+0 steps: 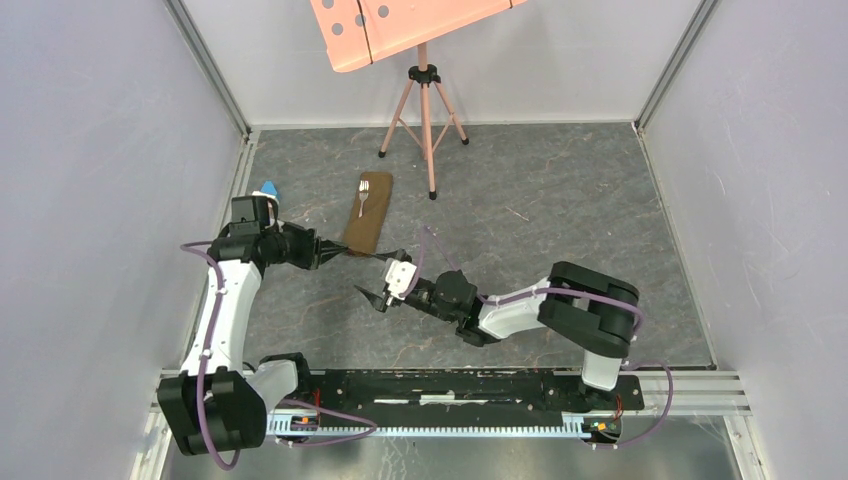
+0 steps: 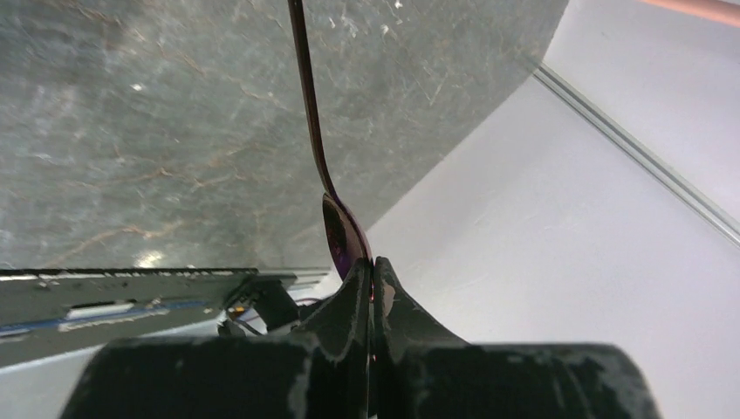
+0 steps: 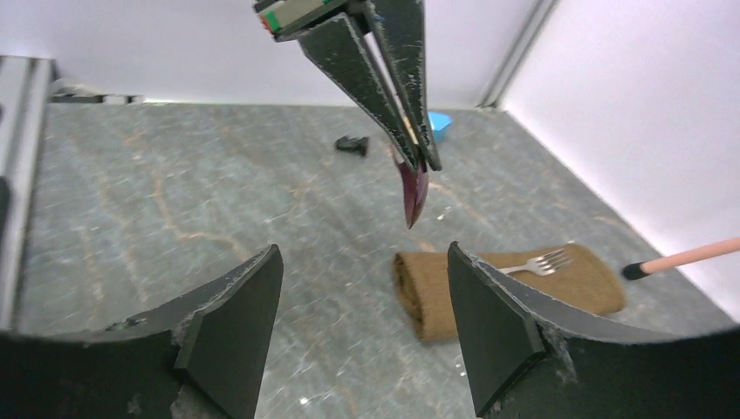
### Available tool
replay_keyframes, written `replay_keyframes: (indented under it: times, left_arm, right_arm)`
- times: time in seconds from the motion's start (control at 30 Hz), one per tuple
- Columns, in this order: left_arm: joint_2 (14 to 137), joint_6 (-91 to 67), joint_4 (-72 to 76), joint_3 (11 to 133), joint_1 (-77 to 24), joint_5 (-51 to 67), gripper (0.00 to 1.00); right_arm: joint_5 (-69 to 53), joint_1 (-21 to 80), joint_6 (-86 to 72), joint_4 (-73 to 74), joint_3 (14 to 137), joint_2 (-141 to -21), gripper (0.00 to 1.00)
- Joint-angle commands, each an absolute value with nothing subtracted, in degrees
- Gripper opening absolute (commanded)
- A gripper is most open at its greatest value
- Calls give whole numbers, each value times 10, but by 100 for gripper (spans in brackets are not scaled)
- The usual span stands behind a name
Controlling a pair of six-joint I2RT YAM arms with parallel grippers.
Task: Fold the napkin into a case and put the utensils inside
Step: Pass from the left arm to the right
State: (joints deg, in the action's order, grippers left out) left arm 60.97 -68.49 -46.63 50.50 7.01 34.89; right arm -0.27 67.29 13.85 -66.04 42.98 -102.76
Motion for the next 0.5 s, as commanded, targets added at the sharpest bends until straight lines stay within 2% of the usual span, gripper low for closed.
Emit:
replay_keyframes:
  times: [0.0,0.2,0.47]
  left_arm:
    - [612,-759,-467,539,63,404,2]
    - [615,-768,-461,542,55,411,2]
    - [614,-776,-449,533,51,421,2]
  right_arm:
    - [61,674,187,-841,436,-1066,76]
    - [102,674,172,-822,477,-1099,71]
    - [106,673,158,-825,528,-1137,54]
